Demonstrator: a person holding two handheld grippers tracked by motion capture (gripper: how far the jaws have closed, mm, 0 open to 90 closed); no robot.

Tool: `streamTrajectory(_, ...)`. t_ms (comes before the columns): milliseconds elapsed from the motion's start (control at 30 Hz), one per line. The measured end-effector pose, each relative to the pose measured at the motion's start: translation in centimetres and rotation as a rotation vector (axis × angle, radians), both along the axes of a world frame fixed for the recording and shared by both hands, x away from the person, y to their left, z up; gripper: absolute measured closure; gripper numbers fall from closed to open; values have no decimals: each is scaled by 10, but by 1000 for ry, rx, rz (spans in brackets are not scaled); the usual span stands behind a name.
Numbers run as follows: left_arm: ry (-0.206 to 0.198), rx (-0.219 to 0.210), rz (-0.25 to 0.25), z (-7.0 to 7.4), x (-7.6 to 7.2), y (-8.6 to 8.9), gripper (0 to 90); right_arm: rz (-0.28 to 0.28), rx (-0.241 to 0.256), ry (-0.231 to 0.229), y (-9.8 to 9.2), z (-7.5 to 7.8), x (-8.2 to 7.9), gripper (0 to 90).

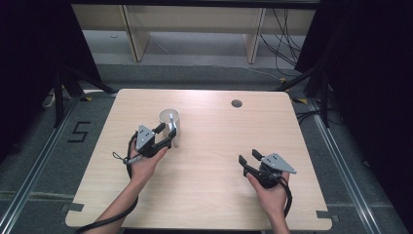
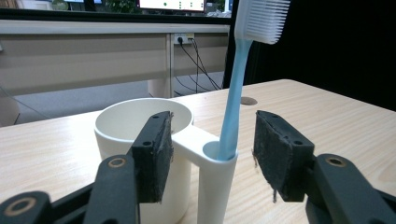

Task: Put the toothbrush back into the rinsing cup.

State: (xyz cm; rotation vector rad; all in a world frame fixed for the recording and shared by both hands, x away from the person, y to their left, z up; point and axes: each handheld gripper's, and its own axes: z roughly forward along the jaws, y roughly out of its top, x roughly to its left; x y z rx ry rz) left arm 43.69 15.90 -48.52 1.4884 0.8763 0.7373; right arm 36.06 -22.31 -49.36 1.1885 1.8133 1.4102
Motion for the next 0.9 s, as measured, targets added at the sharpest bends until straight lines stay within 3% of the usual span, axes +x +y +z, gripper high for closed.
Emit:
streamTrajectory(133,17,12,-8,3,-5,5,436,-8,-18,-5,-2,1,0,412)
streamTrajectory(233,28,19,-13,6,-8,12,426,6,13,15,0,0,-1,411)
streamTrajectory(433,44,23,-16,7,-14,22,415,7,14,20,1,0,0,411)
streamTrajectory(733,57,32,-9,4,-24,40,410,3,-8,8,-2,0,0,411)
streamTrajectory(900,71,37,3,0,-32,54,408,-1,6,23,0,-1,0,411)
